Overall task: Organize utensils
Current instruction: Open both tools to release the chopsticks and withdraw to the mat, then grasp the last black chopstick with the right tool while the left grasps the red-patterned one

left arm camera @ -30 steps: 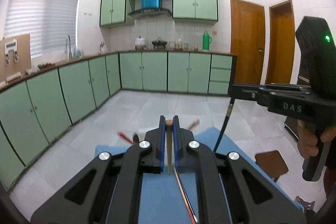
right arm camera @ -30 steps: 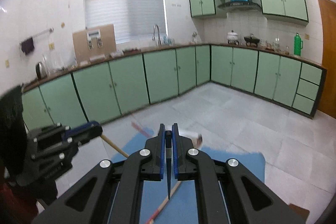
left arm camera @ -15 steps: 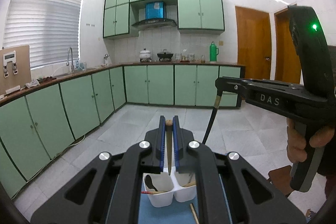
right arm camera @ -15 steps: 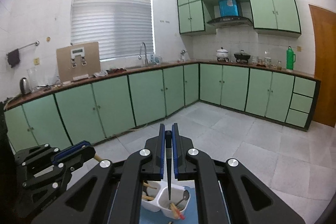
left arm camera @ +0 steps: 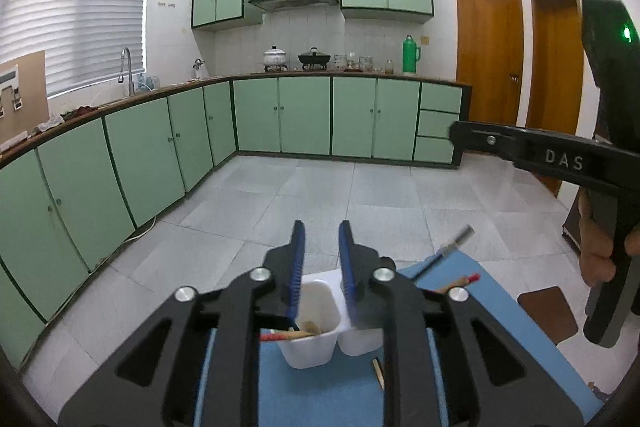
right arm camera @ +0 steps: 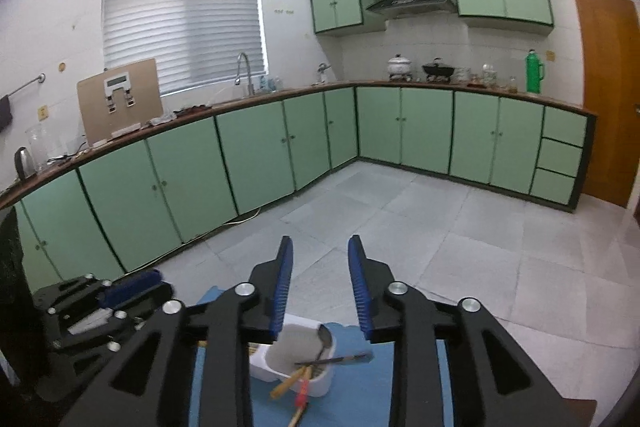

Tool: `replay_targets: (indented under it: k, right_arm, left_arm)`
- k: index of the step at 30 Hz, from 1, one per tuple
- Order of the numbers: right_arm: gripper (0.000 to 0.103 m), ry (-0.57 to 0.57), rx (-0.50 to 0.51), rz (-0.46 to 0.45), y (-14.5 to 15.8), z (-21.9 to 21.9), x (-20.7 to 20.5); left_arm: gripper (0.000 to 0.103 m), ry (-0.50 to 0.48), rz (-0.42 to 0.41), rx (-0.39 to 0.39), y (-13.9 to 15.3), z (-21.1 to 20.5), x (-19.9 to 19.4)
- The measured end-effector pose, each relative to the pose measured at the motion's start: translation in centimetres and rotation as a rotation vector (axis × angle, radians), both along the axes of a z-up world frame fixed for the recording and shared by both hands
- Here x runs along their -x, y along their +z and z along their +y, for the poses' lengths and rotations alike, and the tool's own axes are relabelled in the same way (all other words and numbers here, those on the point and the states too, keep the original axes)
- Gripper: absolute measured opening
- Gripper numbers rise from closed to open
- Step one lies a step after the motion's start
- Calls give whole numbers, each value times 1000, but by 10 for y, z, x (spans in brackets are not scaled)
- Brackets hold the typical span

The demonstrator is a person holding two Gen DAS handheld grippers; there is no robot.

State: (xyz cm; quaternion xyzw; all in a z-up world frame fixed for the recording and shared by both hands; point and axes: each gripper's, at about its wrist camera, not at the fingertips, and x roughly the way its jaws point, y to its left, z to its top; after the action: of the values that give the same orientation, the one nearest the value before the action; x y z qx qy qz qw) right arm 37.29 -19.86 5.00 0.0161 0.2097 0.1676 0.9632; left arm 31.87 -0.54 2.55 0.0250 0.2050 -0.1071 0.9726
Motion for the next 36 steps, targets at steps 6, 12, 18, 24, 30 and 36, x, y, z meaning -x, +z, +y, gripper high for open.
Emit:
replay_targets:
  k: [6,12,18,24,30,36]
  right_arm:
    - [56,-48,-6,-43,-2,-22,42]
    - [87,-97,-16,-41,-36,-31,101]
    - [97,-144,38,6,-86,-24,149]
    - [97,-158,43,128,-142,-19,177]
    - [97,-175,42,221,-188,-16,189]
    - [97,-165,93,258,-217,-7,196]
  left_arm:
    - [39,27,-63,16,3,5,49]
    - [57,46,-51,53,-21,6,98]
    - [77,63,15,87,-77,8,141]
    - [80,78,116,33,-134,9,164]
    - [80,117,183,7,-178,14,179]
    - [82,135,230,-12,-194,17,184]
